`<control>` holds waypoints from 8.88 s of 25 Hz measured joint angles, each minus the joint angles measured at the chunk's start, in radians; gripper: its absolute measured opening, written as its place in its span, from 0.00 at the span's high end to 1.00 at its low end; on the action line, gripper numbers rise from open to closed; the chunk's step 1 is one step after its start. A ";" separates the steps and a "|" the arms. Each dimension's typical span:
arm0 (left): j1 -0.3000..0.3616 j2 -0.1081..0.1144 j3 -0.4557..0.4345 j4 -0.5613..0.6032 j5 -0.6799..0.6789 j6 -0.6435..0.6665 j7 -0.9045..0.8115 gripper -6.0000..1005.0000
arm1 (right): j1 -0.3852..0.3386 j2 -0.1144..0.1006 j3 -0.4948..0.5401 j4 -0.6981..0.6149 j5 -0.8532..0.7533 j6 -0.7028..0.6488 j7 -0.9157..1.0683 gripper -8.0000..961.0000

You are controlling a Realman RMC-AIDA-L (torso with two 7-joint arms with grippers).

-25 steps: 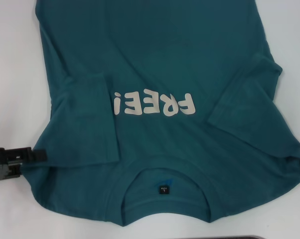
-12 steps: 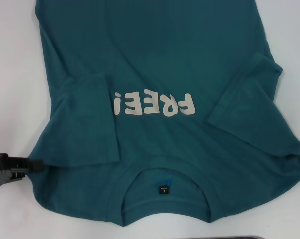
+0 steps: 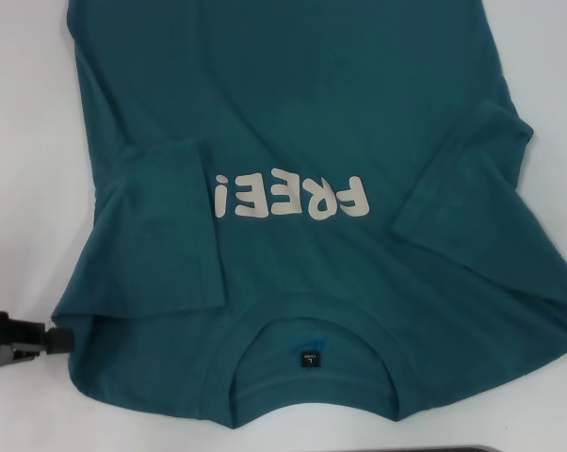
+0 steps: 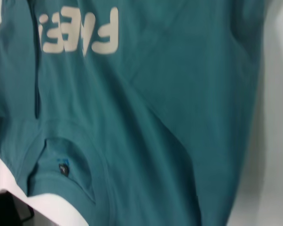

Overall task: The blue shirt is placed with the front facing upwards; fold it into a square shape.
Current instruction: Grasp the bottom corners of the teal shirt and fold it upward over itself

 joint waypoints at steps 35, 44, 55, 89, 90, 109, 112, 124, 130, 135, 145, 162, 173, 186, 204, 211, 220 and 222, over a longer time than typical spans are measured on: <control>0.050 0.089 -0.054 0.183 -0.409 0.140 0.174 0.46 | 0.003 0.013 0.014 -0.049 -0.008 -0.012 -0.012 0.97; 0.038 0.077 -0.050 0.116 -0.169 0.027 0.018 0.27 | 0.012 0.013 0.014 -0.049 -0.008 -0.014 -0.007 0.97; 0.048 0.076 -0.058 0.115 -0.085 -0.032 -0.053 0.12 | 0.013 0.013 0.014 -0.049 -0.008 -0.013 -0.007 0.97; -0.008 0.016 0.038 0.075 -0.053 -0.081 -0.070 0.57 | 0.019 0.013 0.017 -0.043 0.003 -0.015 -0.010 0.97; -0.008 0.016 0.037 0.075 -0.053 -0.082 -0.070 0.59 | 0.019 0.013 0.017 -0.043 0.003 -0.015 -0.010 0.97; 0.000 0.030 0.046 0.052 -0.050 -0.049 -0.064 0.95 | 0.011 0.013 0.009 -0.044 -0.002 -0.015 -0.013 0.97; 0.020 0.030 0.040 -0.001 -0.031 -0.040 -0.074 0.95 | 0.002 0.011 0.013 -0.048 -0.006 -0.015 -0.012 0.97; 0.023 0.022 0.036 -0.016 -0.027 -0.034 -0.075 0.95 | 0.007 0.011 0.013 -0.046 -0.002 -0.015 -0.016 0.97; 0.025 0.028 0.003 -0.022 -0.034 -0.023 -0.069 0.95 | 0.007 0.011 0.016 -0.046 -0.001 -0.015 -0.015 0.96; 0.003 0.040 -0.109 -0.010 -0.038 0.070 0.034 0.94 | 0.010 0.012 0.017 -0.044 0.000 -0.012 -0.015 0.96; -0.014 0.021 -0.143 0.083 -0.194 0.109 0.247 0.79 | 0.015 0.013 0.017 -0.043 0.001 -0.007 -0.014 0.96; 0.001 0.043 -0.149 0.202 -0.323 0.153 0.335 0.32 | 0.018 0.013 0.020 -0.043 0.001 -0.006 -0.015 0.96; 0.004 0.064 -0.097 0.171 -0.267 0.120 0.196 0.28 | 0.021 0.013 0.019 -0.043 0.001 -0.009 -0.015 0.96; 0.064 0.072 -0.100 0.097 -0.120 -0.018 0.022 0.29 | 0.021 0.013 0.022 -0.043 0.001 -0.011 -0.015 0.96; 0.003 0.024 -0.065 0.103 -0.027 -0.079 -0.012 0.30 | 0.022 0.013 0.021 -0.043 0.003 -0.013 -0.015 0.96; -0.003 0.016 -0.044 0.102 -0.039 -0.089 -0.019 0.30 | 0.023 0.013 0.023 -0.043 0.003 -0.014 -0.015 0.96; -0.002 -0.003 -0.023 0.054 -0.026 -0.080 -0.012 0.46 | 0.021 0.012 0.028 -0.043 0.003 -0.014 -0.014 0.96; -0.003 -0.003 -0.023 0.054 -0.026 -0.082 -0.014 0.50 | 0.022 0.012 0.028 -0.043 0.003 -0.014 -0.014 0.96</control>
